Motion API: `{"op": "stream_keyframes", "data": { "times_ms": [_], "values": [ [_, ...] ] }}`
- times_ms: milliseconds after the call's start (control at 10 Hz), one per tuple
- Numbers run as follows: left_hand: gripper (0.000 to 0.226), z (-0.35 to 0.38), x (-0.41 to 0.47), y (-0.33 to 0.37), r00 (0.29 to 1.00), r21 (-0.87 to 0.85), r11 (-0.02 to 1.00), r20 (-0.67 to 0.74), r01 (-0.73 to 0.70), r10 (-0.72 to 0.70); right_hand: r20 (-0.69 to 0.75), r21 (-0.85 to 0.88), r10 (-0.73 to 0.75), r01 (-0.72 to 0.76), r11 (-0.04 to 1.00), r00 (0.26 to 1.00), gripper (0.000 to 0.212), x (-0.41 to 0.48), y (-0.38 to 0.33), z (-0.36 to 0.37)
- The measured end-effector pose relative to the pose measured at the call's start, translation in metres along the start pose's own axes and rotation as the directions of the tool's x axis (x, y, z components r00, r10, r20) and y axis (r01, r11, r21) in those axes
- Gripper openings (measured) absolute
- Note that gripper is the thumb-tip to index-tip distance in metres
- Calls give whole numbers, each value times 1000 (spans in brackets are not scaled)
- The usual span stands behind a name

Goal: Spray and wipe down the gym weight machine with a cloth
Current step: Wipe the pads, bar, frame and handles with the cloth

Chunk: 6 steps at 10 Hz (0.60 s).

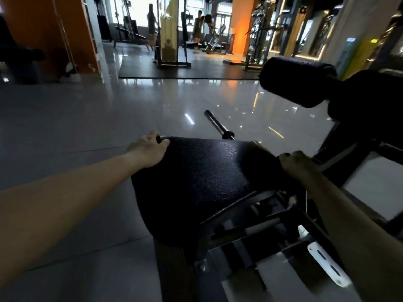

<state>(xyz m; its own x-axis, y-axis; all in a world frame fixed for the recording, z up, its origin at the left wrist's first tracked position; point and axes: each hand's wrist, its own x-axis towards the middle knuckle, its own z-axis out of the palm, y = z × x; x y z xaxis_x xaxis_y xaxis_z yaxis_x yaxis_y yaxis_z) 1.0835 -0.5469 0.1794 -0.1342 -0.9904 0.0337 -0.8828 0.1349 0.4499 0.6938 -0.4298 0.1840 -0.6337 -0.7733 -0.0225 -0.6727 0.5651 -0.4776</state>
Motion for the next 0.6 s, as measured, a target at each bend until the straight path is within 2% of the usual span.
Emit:
{"op": "stream_keyframes", "data": {
  "times_ms": [100,200,300,400,600],
  "values": [
    [58,-1,-1,6,999,29,1000,33,9,-10,37,64,110,-112,992,993,42,-27,12,-15],
    [59,-2,-5,8,1000,34,999,25,0,-1,-92,232,118,-94,968,989,45,-32,-12,-18],
    [56,-2,-3,6,1000,12,1000,12,-13,13,-69,430,38,-5,903,997,43,-32,-43,-2],
    [60,-3,-4,9,999,6,1000,31,-12,12,-33,380,66,-49,924,997,45,-44,-48,7],
    [58,-5,-5,11,995,-44,997,72,-69,72,-241,346,265,-172,922,934,50,-89,-43,19]
  ]
}}
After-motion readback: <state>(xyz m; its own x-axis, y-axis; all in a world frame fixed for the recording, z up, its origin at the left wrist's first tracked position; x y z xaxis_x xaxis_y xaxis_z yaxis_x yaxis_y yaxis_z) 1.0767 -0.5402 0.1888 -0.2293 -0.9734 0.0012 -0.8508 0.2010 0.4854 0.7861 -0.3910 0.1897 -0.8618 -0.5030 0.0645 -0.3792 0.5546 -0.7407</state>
